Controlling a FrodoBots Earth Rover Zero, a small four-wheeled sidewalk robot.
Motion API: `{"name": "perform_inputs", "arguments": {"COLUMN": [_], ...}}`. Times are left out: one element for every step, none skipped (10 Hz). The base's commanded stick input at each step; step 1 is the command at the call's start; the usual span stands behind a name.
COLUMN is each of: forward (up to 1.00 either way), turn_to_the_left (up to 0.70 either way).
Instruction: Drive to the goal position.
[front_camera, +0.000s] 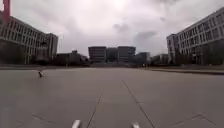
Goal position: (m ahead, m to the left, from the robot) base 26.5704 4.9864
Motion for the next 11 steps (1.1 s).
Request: {"name": "perform_inputs", "arguments": {"forward": [0.85, 0.85, 0.85, 0.85, 0.85, 0.85, 0.85, 0.85, 0.85, 0.85, 0.85], "turn_to_the_left": [0.0, 0.0, 0.0, 0.0, 0.0, 0.0, 0.0, 0.0, 0.0, 0.0, 0.0]}}
